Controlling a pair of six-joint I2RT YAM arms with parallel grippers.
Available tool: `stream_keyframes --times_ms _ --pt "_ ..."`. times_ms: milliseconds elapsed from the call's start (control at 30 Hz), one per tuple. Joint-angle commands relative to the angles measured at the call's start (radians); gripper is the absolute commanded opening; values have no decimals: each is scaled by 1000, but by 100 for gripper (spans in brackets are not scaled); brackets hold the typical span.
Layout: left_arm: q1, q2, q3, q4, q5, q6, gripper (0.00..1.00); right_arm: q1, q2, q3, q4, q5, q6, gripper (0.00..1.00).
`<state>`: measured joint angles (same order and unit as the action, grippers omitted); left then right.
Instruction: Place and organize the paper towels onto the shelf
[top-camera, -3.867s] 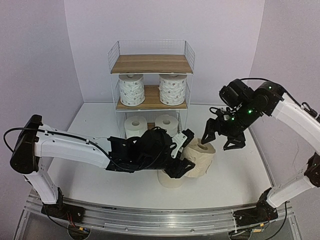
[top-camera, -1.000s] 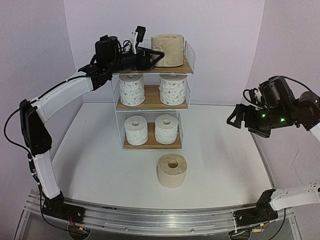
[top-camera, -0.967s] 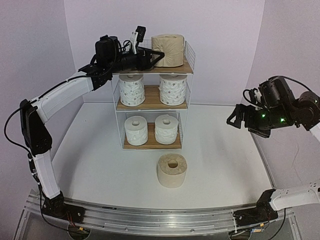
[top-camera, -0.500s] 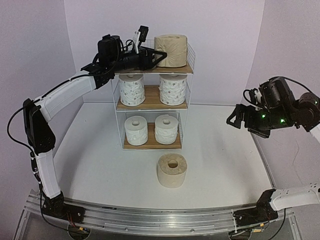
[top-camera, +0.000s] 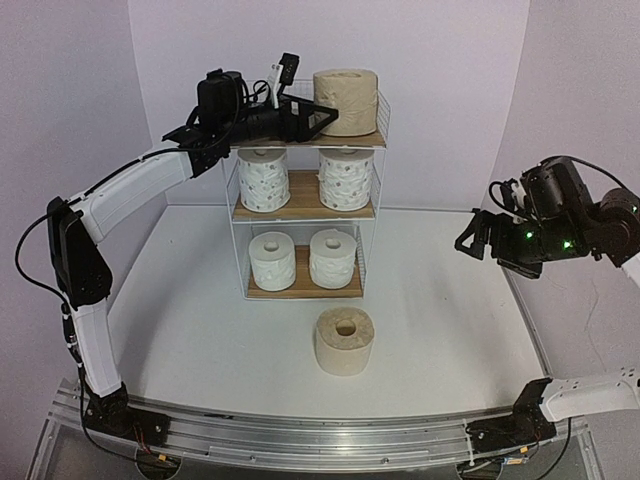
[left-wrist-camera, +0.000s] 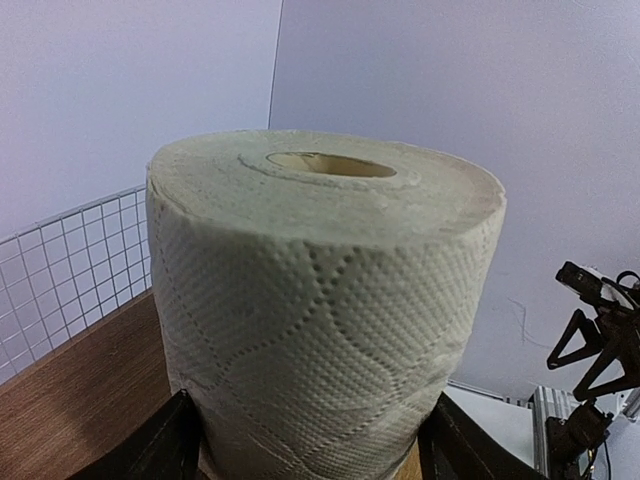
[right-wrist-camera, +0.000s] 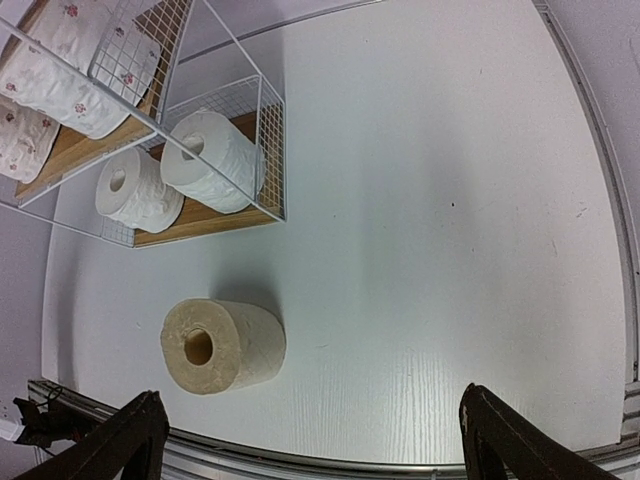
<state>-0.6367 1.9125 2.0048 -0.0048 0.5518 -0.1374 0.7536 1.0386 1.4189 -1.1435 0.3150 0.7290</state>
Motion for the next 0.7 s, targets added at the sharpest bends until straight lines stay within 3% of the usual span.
stream_keyframes --times_ms 0,300,667 --pt "-12 -13 12 -76 23 -4 77 4 -5 0 23 5 8 98" --pt "-12 -43 0 -77 8 2 99 5 0 0 25 -5 7 98" --pt "-12 -134 -33 -104 -67 23 100 4 27 -6 30 -46 -35 98"
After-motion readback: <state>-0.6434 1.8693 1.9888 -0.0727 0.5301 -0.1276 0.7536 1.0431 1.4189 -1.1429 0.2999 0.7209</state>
